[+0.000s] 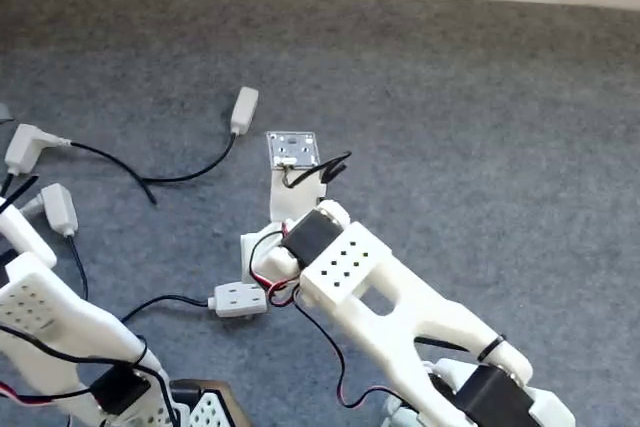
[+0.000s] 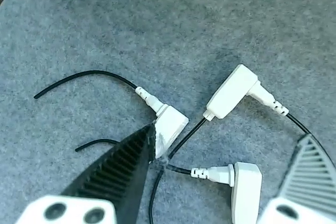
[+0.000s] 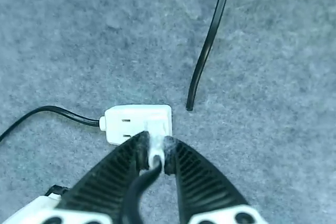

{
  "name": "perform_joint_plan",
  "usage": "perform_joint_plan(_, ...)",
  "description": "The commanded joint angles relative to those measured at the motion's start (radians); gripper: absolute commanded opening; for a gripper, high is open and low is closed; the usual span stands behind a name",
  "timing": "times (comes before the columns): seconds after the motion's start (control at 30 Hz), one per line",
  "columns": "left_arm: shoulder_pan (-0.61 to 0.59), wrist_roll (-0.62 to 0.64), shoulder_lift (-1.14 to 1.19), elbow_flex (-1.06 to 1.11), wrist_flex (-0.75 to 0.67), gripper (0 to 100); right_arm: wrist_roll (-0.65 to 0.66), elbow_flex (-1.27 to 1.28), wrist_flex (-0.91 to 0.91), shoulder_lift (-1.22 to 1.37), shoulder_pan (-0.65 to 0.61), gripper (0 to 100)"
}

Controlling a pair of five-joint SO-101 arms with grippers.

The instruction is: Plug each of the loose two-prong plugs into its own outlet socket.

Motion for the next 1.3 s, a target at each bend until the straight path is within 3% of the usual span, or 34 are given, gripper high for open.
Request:
perform_joint_plan(0.0, -0.013, 0.006, -0.01, -0.041, 0.003, 39, 0.011, -0.008, -0.016, -0.004, 0.01, 0.5)
perform_joint_plan(0.83, -0.024, 0.006, -0.008, -0.038, 0.003, 39, 0.011, 0.047, -0.045, -0.004, -0.079, 0.5)
perform_joint_plan(1.27, -0.047, 0.006, -0.013, -0.041, 0.003, 39, 0.012, 0.058, -0.079, 0.048, -0.059, 0.5)
